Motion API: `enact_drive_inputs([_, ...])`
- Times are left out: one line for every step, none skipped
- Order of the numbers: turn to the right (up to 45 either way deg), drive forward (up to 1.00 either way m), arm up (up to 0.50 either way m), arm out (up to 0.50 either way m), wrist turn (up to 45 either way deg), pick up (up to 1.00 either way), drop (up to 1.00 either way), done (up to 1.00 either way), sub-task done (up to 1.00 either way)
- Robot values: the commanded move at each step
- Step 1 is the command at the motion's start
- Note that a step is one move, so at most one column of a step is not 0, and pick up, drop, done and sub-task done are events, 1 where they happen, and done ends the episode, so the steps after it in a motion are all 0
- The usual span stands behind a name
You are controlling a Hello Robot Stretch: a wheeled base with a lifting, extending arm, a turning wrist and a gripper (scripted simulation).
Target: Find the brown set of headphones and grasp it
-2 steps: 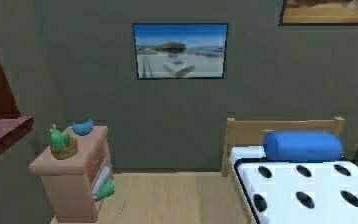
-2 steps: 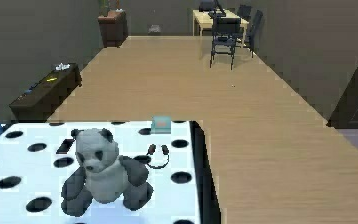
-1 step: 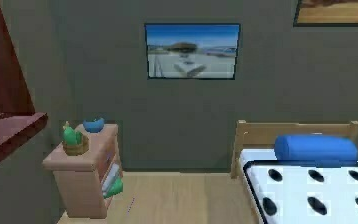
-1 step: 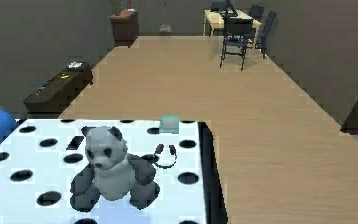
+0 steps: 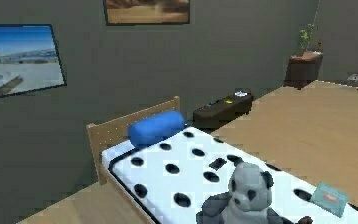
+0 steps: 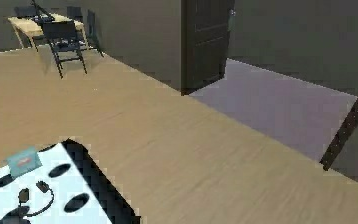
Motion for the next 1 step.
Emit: enact_drive_inputs([45.0,0.00,0.00,0.00,0.0,0.00,0.00,0.00,0.00])
